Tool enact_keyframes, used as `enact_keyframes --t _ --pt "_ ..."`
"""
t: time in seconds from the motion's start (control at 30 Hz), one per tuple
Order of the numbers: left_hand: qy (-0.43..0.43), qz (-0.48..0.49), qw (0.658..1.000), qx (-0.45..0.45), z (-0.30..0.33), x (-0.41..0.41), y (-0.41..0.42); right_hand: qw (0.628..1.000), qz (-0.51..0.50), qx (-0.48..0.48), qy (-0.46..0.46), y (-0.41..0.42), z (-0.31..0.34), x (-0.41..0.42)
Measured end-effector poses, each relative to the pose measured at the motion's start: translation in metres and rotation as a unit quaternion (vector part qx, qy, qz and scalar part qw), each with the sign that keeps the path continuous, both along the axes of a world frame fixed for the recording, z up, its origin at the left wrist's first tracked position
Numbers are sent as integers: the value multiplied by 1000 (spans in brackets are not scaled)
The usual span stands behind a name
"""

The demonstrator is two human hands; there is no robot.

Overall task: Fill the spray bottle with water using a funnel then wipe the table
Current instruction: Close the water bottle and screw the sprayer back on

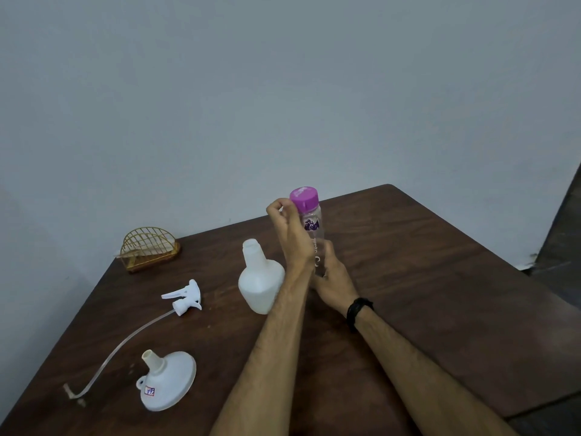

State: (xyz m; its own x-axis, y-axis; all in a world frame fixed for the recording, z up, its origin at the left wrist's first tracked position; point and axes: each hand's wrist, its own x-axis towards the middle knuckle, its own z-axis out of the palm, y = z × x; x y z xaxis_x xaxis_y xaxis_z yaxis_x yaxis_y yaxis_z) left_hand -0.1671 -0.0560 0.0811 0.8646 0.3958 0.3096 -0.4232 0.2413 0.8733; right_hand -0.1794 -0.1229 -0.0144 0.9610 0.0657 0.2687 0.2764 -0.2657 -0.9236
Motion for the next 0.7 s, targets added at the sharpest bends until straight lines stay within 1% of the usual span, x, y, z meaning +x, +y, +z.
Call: enact_keyframes --t 0.07,0.17,0.2,0.23,0.37,0.4,0.5,0.6,0.63,0.7 --pt "-9 -15 1000 21 -1 1 1 1000 1 -2 0 0 1 0" --pt "0 -32 993 112 -1 0 0 1000 -1 -6 5 0 3 -1" --pt "1 -33 991 128 -1 1 0 1000 -1 -8 7 -1 4 -1" --pt "2 -34 992 125 -1 1 0 1000 1 -8 9 -1 4 -1" --pt "14 -18 1000 21 -1 1 2 1000 1 -8 14 1 5 -3" --pt "15 -8 1000 12 -1 1 2 1000 1 -8 14 1 5 -3" --pt "-4 -4 999 33 -1 0 0 1000 3 -12 13 0 5 -3" --pt "6 -19 995 93 -3 -1 -2 1000 6 -14 13 0 5 -2" --pt "9 -24 995 101 -3 -1 -2 1000 5 -15 13 0 5 -3" --pt "1 -30 997 77 -1 -1 0 1000 3 -17 12 0 5 -2"
